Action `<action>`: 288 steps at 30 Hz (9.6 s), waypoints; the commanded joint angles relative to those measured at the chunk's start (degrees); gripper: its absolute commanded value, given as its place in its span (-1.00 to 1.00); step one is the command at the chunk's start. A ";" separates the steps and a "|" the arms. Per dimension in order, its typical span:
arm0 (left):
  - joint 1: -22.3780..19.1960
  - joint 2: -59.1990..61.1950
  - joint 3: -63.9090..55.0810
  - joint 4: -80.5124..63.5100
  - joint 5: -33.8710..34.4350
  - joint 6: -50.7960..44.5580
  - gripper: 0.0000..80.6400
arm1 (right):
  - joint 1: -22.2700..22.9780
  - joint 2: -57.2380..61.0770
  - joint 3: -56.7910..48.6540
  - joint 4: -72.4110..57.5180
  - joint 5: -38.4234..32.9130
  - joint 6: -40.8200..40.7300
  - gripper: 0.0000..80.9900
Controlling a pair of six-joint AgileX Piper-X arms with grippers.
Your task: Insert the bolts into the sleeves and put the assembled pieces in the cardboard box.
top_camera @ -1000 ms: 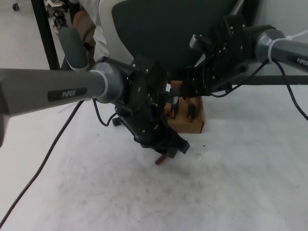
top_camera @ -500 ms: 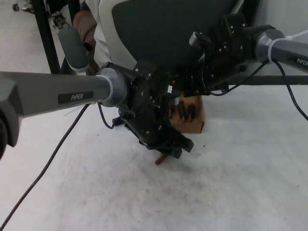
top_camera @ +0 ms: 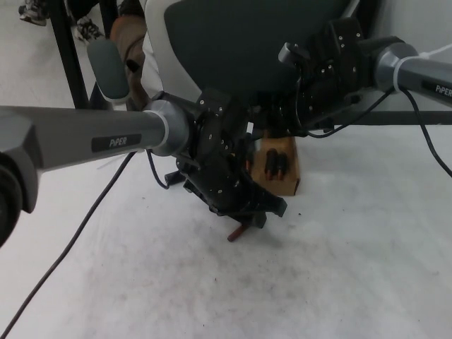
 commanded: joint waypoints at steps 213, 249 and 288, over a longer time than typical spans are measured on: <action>6.52 -101.54 87.37 -60.58 -6.24 -5.11 -0.98 | 19.03 15.90 -26.66 27.63 6.47 -64.64 -0.99; 6.52 -101.54 76.68 -53.04 2.77 -23.50 -0.98 | 17.73 -22.83 -3.70 42.35 -2.95 -40.79 -0.99; 6.52 -75.00 73.47 -77.37 13.49 -43.07 -0.98 | 33.44 -76.38 80.03 -41.77 -4.57 -0.30 -0.99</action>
